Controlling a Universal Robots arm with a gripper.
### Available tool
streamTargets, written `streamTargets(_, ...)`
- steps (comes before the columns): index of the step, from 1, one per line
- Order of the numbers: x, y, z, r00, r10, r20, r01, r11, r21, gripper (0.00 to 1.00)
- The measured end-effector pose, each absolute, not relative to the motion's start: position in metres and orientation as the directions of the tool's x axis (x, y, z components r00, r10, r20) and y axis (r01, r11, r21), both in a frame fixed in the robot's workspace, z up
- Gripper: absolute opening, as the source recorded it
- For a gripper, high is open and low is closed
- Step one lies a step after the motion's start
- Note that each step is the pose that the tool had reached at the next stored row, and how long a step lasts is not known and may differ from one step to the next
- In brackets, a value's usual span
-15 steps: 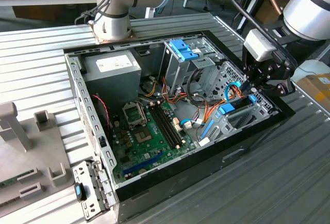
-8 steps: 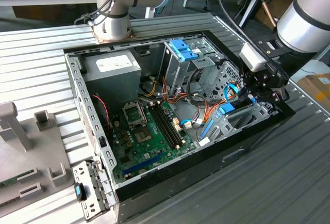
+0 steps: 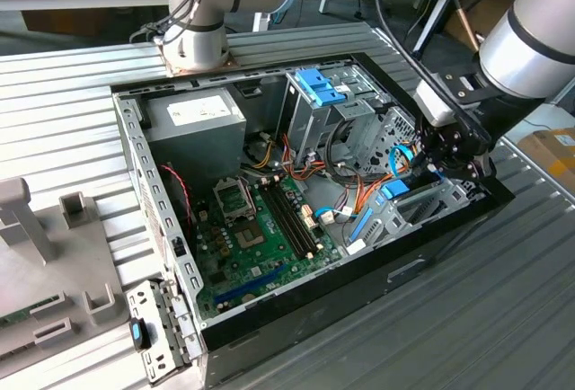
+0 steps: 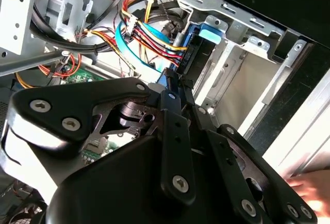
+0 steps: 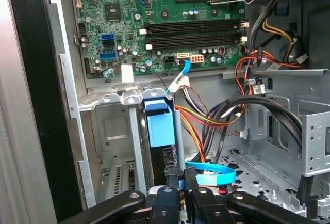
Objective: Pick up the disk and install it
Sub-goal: 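Insert the first disk wire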
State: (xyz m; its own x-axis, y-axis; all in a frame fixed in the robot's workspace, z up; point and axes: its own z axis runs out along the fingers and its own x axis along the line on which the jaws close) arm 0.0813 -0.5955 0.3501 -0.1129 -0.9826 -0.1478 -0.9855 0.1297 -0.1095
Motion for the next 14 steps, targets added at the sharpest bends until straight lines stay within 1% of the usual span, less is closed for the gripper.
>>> streamTargets(8,0.0816,-0.5961,0.3433,-0.113,-0.983,-0.144,-0.985,0.129,-0.11,0.16)
streamTargets(11,0.0817,-0.5963,0.3487,-0.113,-0.983,-0.145,-0.985,0.129,-0.11,0.16)
streamTargets(14,0.0817,-0.5963,0.3467,-0.108,-0.984,-0.144,-0.986,0.124,-0.11,0.16)
